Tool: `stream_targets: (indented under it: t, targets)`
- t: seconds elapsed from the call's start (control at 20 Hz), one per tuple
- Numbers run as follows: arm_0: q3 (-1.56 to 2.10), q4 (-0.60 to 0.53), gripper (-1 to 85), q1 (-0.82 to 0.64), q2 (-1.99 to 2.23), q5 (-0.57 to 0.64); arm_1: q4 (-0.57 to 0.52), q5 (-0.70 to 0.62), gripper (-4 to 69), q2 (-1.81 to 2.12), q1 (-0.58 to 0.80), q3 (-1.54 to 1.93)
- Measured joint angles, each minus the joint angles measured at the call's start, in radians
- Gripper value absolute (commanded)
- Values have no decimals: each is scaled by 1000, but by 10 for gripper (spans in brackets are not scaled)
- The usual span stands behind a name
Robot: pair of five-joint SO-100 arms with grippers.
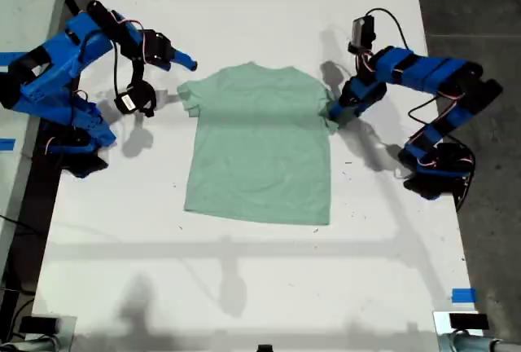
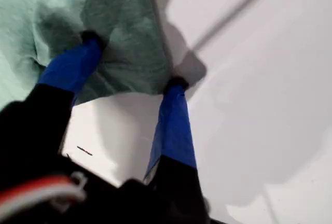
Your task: Fold tshirt
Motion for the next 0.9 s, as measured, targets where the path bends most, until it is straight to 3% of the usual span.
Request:
stream_targets:
  t: [0.05,0.1,0.15,0.2,0.55,0.9]
  targets:
    - [0,-3,268,0,0,0,12,0,242,-34,6,-32]
    - [0,-8,268,0,0,0,26,-3,184,-61,9,-64]
    - [0,-8,268,0,0,0,41,-11,35,-81,11,-91]
    - [0,-8,267,0,0,0,49,-6,-7,-94,12,-112]
    - [11,-9,255,0,2,0,156,-15,-9,-173,8,-233]
    - [63,-20,231,-11,95,0,518,52,-9,-8,-144,-506]
